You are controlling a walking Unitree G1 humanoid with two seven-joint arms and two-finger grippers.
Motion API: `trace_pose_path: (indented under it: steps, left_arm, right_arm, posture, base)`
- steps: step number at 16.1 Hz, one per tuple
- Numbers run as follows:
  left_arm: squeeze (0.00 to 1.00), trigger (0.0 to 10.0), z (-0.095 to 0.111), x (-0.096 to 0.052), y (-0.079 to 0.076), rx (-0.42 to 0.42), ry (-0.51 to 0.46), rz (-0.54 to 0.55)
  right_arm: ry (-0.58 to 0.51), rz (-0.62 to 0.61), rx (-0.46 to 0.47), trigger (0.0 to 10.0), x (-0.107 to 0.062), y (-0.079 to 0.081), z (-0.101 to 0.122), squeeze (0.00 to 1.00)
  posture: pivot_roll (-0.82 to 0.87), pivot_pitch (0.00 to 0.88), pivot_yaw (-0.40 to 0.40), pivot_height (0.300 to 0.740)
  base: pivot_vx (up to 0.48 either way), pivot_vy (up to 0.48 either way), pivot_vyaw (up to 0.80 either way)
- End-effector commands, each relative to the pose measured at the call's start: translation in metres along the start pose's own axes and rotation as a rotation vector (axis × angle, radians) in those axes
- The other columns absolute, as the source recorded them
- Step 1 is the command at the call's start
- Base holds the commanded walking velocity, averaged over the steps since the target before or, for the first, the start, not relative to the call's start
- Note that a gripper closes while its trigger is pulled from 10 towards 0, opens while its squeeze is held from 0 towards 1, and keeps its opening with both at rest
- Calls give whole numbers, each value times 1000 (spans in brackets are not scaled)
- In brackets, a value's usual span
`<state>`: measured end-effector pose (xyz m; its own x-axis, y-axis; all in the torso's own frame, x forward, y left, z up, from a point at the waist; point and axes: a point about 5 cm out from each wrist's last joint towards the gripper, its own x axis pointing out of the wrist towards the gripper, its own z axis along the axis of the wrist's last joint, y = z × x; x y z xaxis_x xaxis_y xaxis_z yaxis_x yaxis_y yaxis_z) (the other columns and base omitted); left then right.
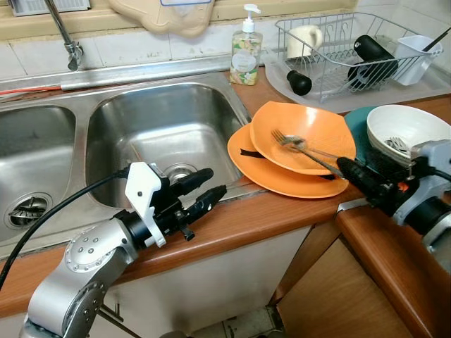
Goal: Kitchen organization
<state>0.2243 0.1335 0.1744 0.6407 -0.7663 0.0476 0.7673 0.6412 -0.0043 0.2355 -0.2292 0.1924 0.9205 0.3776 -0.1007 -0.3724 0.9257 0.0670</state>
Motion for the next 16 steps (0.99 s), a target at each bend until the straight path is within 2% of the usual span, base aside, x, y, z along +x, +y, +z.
trace_pose_path:
  steps: [1, 5, 12, 15, 16]
  left_arm:
    - [0, 10000, 2, 0, -2, 10, -4, -10]
    - [0, 10000, 2, 2, -1, 15, -4, -16]
    - [0, 10000, 3, 0, 2, 23, 3, -18]
    - [0, 10000, 4, 0, 2, 21, 3, -29]
    - [0, 10000, 5, -1, 1, 17, 2, -37]
  right_arm:
    - [10, 12, -10, 10000, -1, 1, 0, 0]
    - [-11, 37, -22, 10000, 0, 6, 4, 0]
    - [-129, 23, -63, 10000, -3, 2, 33, 0]
    - [-111, 60, -60, 10000, -12, 10, 26, 0]
    - [-103, 90, -40, 10000, -18, 15, 22, 1000]
  posture:
    - [-60, 0, 20, 740]
    - [-59, 0, 24, 740]
    - [-62, 0, 36, 740]
    - [-62, 0, 42, 740]
    - [-61, 0, 45, 740]
  base:
    - [0, 0, 0]
    - [0, 0, 0]
    - [0, 0, 0]
    - [0, 0, 0]
    - [0, 0, 0]
